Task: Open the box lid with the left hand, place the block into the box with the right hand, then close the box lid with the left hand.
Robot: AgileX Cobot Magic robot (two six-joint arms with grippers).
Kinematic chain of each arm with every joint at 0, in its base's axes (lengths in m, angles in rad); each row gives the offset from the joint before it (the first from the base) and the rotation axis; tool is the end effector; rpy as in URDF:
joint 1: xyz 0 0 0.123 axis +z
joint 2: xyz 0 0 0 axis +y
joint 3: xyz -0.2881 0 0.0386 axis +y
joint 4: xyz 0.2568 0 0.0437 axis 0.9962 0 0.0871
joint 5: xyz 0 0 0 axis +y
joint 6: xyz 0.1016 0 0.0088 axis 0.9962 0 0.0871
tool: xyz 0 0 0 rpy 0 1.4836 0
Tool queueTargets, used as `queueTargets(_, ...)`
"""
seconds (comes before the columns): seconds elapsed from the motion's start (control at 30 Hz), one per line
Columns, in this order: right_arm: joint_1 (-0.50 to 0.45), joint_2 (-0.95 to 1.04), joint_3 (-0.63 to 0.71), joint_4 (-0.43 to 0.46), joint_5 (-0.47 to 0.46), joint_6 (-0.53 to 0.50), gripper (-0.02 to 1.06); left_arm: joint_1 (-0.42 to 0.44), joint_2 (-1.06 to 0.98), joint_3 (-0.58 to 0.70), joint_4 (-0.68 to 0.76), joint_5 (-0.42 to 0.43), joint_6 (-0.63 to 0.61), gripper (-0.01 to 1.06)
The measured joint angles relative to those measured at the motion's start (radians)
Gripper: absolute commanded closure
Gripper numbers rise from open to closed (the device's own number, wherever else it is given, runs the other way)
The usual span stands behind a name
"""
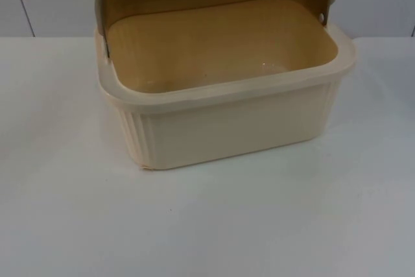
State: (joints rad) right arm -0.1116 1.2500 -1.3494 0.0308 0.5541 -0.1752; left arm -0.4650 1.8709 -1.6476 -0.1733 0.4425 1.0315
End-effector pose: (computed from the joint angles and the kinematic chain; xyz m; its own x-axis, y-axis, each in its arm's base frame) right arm 0.2905 -0.0309 0.4409 -0.3672 -0.1082 -0.9238 0.0423 0.9902 -0.1328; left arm 0.4145 -0.2164 0.3174 0.0750 0.8185 -0.5696 0.6941 0.3673 0.6192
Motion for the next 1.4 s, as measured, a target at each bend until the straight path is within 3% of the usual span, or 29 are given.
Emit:
queueTargets(0.1,0.000,0.000,0.000,0.000,0.000,0.000,0.00,0.000,0.000,-0.009,-0.148,0.039,0.184,1.05)
queueTargets(0.27,0.000,0.000,0.000,0.000,0.000,0.000,0.00,0.000,0.019,-0.009,-0.279,0.039,0.342,1.05)
queueTargets(0.43,0.000,0.000,0.000,0.000,0.000,0.000,0.00,0.000,0.055,-0.010,-0.316,-0.017,0.366,1.05)
queueTargets(0.77,0.000,0.000,0.000,0.000,0.000,0.000,0.00,0.029,0.071,-0.010,-0.329,-0.030,0.348,1.05)
queueTargets(1.4,0.000,0.000,0.000,0.000,0.000,0.000,0.00,0.058,0.077,-0.011,-0.333,0.060,0.309,1.05)
